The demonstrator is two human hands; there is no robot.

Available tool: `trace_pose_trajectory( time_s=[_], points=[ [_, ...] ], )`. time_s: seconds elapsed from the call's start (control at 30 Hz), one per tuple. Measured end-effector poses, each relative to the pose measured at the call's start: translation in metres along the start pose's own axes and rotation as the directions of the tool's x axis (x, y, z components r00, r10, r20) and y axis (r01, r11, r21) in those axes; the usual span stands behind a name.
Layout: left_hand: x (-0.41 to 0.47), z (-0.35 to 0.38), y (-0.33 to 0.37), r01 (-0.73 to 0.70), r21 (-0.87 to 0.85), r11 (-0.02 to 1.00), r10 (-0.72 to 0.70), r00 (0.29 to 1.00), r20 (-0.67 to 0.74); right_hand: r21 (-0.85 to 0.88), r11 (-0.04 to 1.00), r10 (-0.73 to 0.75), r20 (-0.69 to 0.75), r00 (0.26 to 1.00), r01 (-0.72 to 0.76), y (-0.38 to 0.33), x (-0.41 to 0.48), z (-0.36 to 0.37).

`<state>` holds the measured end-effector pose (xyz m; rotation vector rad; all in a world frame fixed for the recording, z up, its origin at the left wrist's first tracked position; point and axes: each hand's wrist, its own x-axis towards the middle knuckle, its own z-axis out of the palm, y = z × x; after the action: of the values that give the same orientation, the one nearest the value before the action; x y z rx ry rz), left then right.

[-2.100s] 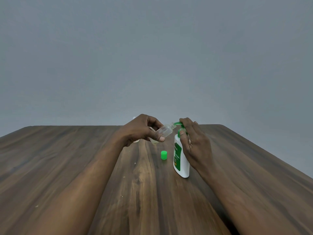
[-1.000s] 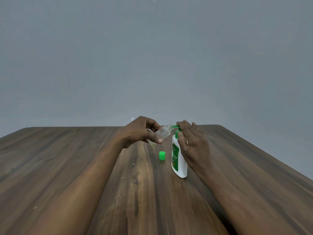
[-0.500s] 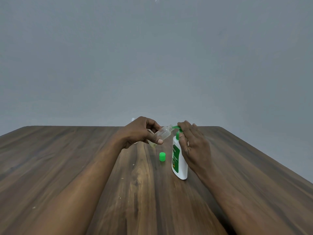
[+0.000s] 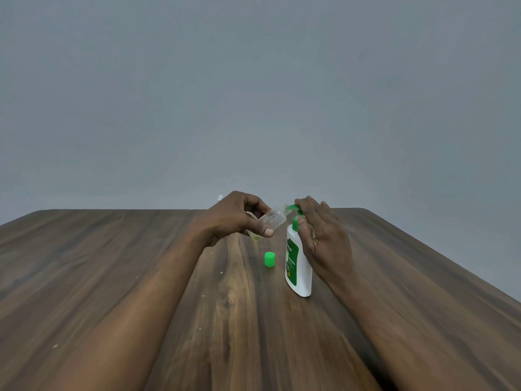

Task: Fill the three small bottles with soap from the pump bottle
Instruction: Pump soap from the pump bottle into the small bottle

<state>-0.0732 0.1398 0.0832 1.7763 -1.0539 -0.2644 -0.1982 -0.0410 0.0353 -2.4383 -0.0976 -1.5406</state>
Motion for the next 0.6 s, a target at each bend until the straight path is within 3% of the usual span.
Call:
trace_pose_trajectory(
  time_s=[0.6],
  points=[
    [-0.0022, 0.003, 0.0044, 0.019, 0.023, 1.0, -0.019, 1.0, -0.006, -0.023, 0.999, 0.03, 0.039, 0.999, -0.029, -0.0042, -0.0004, -0.0048]
  ],
)
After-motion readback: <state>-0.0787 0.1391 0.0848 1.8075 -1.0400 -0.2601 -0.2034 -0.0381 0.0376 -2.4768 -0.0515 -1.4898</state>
